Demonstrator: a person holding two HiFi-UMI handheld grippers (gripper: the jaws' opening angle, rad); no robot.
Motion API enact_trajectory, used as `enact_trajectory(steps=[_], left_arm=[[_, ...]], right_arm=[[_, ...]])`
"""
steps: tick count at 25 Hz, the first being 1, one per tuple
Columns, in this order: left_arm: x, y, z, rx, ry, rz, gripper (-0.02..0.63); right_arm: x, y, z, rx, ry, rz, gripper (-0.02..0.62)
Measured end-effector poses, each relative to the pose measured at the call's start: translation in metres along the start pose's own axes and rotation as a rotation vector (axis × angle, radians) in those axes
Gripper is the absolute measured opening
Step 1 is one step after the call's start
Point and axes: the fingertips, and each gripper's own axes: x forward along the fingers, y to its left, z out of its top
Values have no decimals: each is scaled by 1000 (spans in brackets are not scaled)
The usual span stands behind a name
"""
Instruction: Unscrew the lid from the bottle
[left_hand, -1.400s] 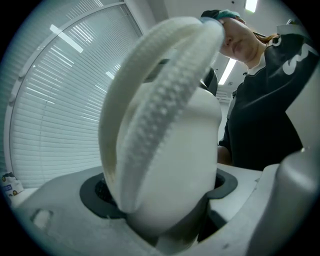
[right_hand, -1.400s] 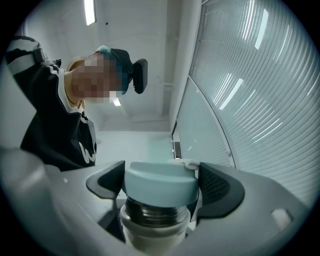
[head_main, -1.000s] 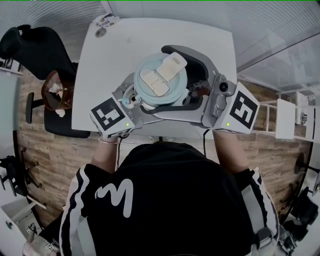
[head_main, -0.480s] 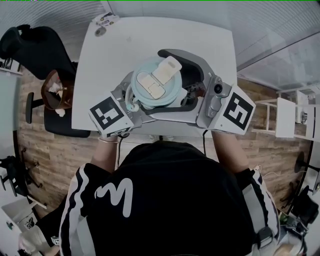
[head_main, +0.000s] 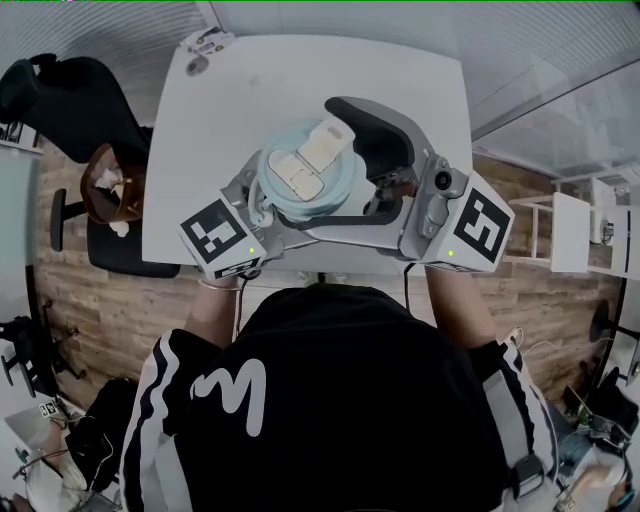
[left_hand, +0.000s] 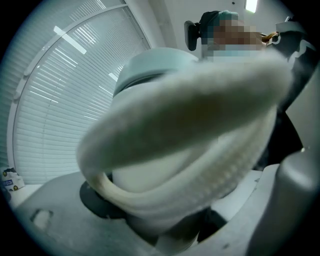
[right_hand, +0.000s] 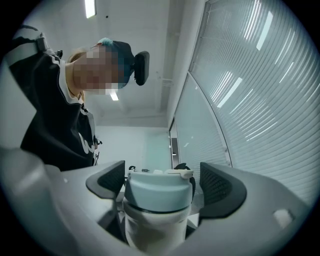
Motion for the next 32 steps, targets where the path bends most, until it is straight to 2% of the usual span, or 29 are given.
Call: enact_trajectory(steps=[8,15,18,23,32], left_arm=[[-9,11,-3,-16,-23,44,459],[-28,12,-8,-5,-27,85,459],[-30,13,-9,2,-26,100,459],[-30,15,-6,14,-19,117,459],[-31,15,-5,21,-16,138,459]], right_arm=[[-24,-12,-4,-66,41,-52,457],[-40,-12,-18,-68,74,-114,437],[-52,-16,-24,-51,72,-150,397],[-64,-29,-34,-35,59,-228,280],[-65,-30,-50,-58,128,-259,149]])
